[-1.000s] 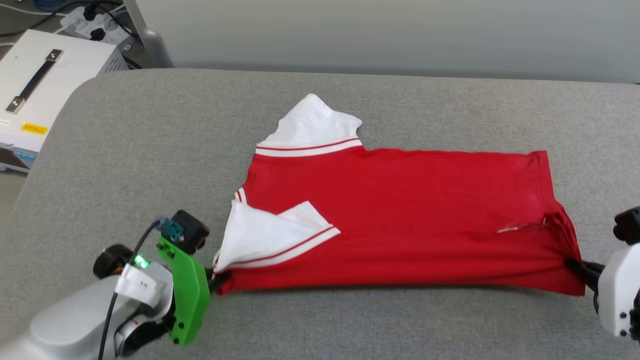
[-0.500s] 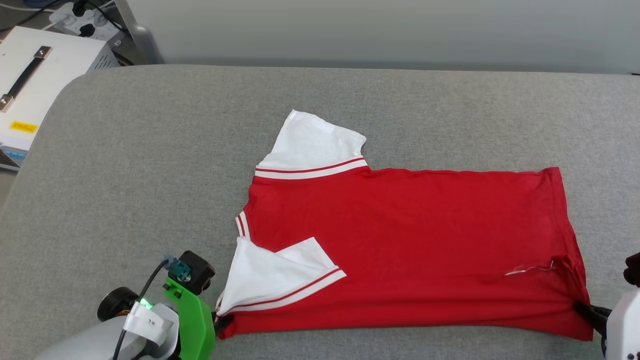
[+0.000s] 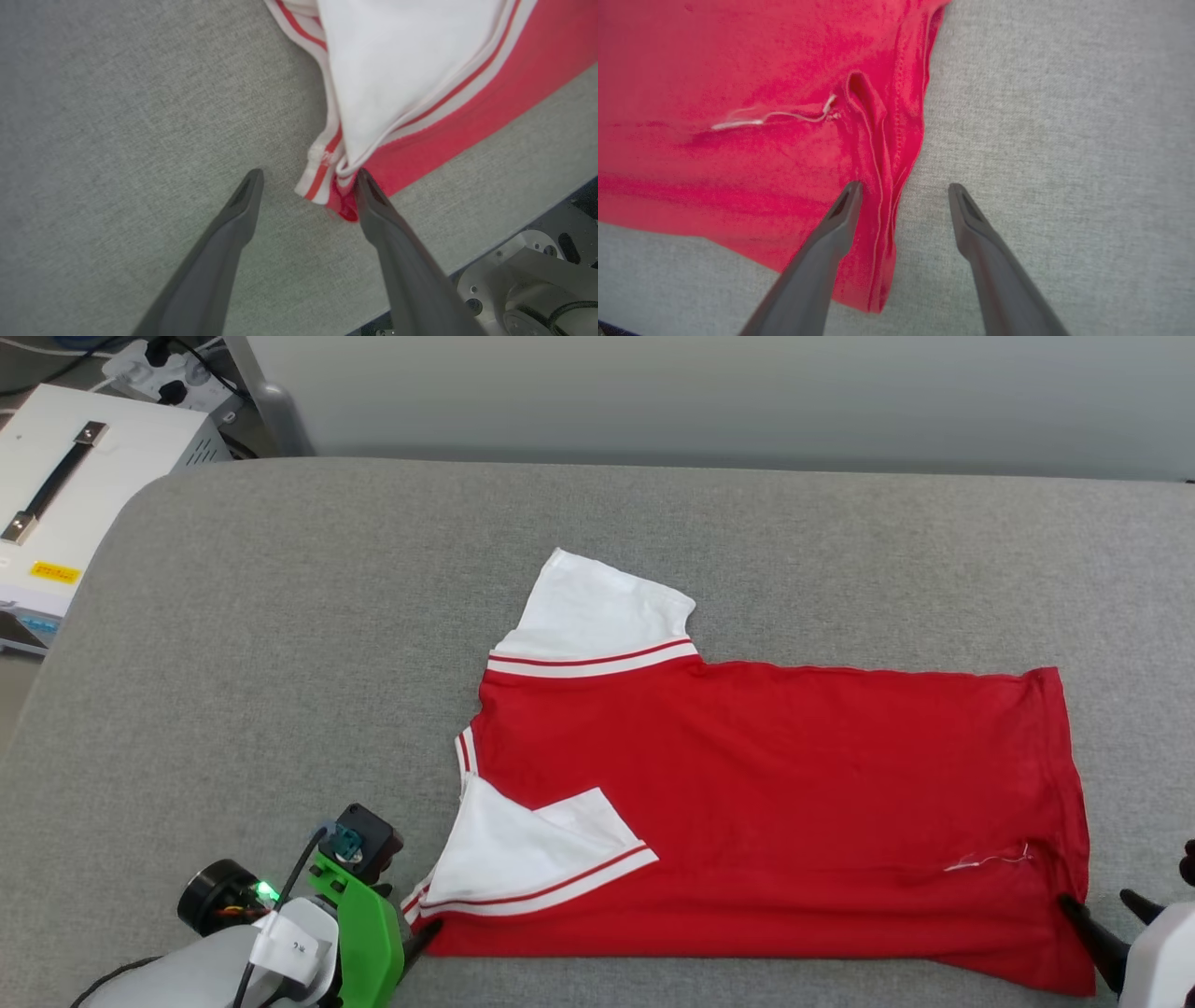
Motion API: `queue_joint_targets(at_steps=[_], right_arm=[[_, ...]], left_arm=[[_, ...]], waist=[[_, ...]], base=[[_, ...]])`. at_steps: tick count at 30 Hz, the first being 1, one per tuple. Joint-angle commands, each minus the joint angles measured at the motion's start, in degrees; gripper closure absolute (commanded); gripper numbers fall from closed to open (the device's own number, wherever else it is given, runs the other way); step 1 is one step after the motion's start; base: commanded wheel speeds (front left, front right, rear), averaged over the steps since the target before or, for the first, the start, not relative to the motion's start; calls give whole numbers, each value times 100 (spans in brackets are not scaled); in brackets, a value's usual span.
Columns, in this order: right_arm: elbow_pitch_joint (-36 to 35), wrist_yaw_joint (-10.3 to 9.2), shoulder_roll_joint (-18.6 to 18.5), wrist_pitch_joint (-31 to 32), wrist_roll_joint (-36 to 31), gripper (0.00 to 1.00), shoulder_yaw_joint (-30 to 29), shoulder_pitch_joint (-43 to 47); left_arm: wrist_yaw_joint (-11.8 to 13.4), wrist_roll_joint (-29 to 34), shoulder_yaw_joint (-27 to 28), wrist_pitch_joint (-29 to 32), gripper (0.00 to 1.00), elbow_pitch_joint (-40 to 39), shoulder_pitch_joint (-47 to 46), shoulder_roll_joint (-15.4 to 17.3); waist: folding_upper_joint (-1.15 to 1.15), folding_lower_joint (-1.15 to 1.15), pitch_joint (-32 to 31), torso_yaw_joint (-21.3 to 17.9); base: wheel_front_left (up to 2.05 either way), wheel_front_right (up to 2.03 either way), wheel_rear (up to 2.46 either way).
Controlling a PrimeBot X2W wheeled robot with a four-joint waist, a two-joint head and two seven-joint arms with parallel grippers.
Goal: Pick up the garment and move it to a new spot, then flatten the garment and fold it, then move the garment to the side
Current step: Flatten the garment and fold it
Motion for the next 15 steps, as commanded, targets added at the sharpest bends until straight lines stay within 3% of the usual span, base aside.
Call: queue_joint_targets(at_steps=[1,3,4,10,15], right_arm=[[-44,-5,44,-227,-133,0,-103,81],[-175,-5,157,-569,-317,0,-297,128],[-448,-5,396,-1010,-603,0,-624,174],[-1127,-5,955,-1706,-1393,0,-1124,136],[-1604,-5,1430,-2156,-1886,0,-1346,47]], left_arm=[[71,177,13,-95,0,-41,42,43],[176,320,57,-259,0,-191,-16,68],[412,499,208,-573,0,-454,-111,135],[961,828,536,-1263,0,-849,-227,189],[1259,1007,780,-1857,0,-786,-280,115]], waist=[[0,0,-151,51],[0,0,-218,86],[0,0,-285,117],[0,0,-329,145],[0,0,-295,167]], base=[[0,0,0],[0,0,0],[0,0,0],[0,0,0],[0,0,0]])
